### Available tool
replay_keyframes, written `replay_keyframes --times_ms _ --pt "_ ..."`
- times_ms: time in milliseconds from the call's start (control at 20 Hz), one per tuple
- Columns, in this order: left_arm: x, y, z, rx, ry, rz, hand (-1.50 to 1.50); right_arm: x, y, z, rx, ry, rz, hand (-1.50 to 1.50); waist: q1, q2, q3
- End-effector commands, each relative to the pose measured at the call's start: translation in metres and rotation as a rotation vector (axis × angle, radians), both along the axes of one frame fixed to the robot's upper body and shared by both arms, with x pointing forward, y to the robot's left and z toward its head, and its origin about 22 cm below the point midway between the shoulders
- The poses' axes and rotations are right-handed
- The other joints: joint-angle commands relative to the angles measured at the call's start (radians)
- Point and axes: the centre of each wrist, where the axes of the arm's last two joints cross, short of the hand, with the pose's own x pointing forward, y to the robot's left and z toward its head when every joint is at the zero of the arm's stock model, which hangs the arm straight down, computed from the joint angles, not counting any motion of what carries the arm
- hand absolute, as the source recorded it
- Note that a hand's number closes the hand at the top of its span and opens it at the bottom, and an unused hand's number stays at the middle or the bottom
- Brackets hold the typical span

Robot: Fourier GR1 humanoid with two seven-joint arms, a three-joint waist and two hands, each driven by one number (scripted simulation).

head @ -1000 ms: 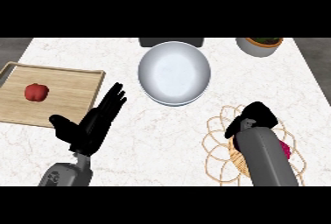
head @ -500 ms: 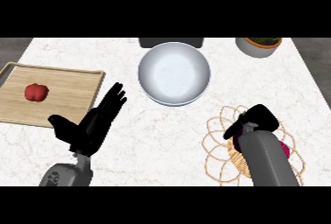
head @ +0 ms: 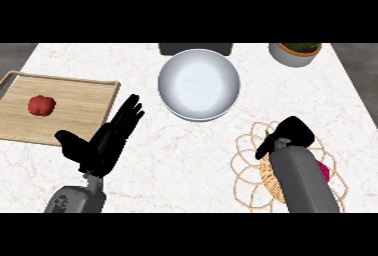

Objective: Pick the eggplant from the placemat and place it in the bowl

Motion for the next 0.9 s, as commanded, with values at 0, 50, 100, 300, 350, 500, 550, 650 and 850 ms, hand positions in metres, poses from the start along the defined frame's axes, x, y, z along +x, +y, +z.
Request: replay_keyframes --times_ms 0,50,100,300,350,500,550,650,850 --pt "-0.004 -0.008 0.011 0.011 -0.004 0.001 0.0 -0.011 0.013 -0.014 -0.071 0.083 -0.063 1.5 -0.001 0.011 0.011" --pt "-0.016 0.003 -0.006 -0.012 -0.008 0.008 0.0 -0.005 0.003 -0.008 -0.077 0.08 -0.064 1.5 0.0 0.011 0.011" --pt "0.001 -0.003 0.004 -0.001 -0.008 0.006 0.0 -0.019 0.041 -0.013 -0.059 0.069 0.188 1.5 0.003 0.01 0.011" --pt "0.001 -0.023 0.005 -0.014 -0.01 -0.123 0.0 -0.02 0.111 0.017 -0.008 -0.034 0.875 1.5 0.148 0.022 0.015" --pt "0.001 -0.029 0.008 -0.007 -0.016 -0.142 0.0 -0.028 0.124 0.02 -0.013 -0.044 1.013 1.5 0.177 0.024 0.018" --pt "0.003 -0.023 0.004 -0.011 -0.008 -0.126 0.0 -0.058 0.158 0.022 0.014 -0.091 1.295 1.5 0.124 0.017 0.013" --pt "0.004 -0.026 0.005 0.007 -0.01 -0.108 0.0 -0.068 0.17 0.028 -0.007 -0.113 1.363 1.5 0.094 0.012 0.013" --pt "0.004 -0.017 0.002 -0.01 0.005 -0.06 0.0 -0.094 0.188 0.035 -0.019 -0.183 1.421 1.5 0.053 0.01 0.011" --pt "0.003 -0.008 0.0 -0.01 -0.001 -0.024 0.0 -0.135 0.21 0.07 0.002 -0.317 1.431 1.5 0.022 0.009 0.011"
